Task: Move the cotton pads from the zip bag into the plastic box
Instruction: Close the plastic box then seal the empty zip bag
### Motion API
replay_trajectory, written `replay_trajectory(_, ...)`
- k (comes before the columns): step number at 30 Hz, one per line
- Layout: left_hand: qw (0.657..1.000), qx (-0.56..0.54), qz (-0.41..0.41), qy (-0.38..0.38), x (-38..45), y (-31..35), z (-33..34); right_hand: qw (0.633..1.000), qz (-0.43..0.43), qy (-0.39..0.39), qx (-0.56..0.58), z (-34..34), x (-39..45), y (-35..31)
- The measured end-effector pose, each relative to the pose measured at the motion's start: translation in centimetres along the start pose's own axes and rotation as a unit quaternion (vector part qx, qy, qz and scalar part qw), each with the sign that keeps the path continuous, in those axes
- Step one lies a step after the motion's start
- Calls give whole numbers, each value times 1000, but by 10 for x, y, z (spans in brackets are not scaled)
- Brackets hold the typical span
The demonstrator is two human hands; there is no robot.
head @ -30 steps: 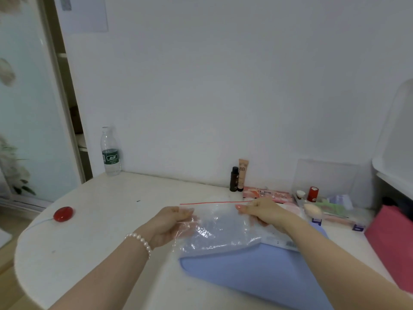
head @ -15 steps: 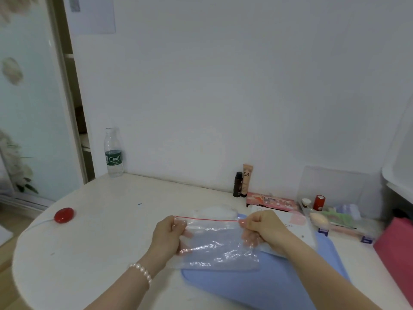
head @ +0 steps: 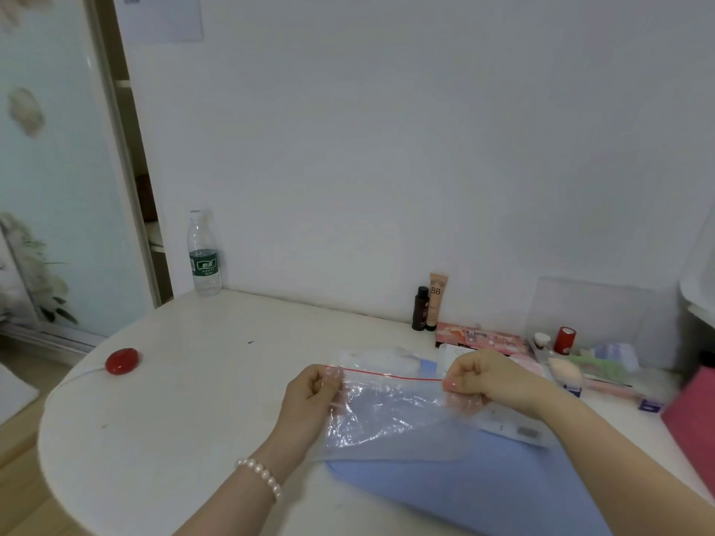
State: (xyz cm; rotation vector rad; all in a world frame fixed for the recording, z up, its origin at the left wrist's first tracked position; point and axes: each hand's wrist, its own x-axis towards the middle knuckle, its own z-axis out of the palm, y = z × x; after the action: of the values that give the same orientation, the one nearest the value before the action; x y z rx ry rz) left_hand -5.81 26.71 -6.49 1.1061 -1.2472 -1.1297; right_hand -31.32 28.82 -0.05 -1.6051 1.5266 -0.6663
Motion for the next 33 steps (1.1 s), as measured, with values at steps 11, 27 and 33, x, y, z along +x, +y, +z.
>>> replay_trajectory(11,984,-81,-140,-73,19,5,-14,999,-19,-9,-28,-9,0,-2)
replay_trajectory(27,982,-88,-158,-50,23,9,-10,998,-16,1,-56,-13,6,-2)
replay_trajectory(33,978,-82,-178,-68,23,8,-14,998,-28,9,-53,-11,6,0)
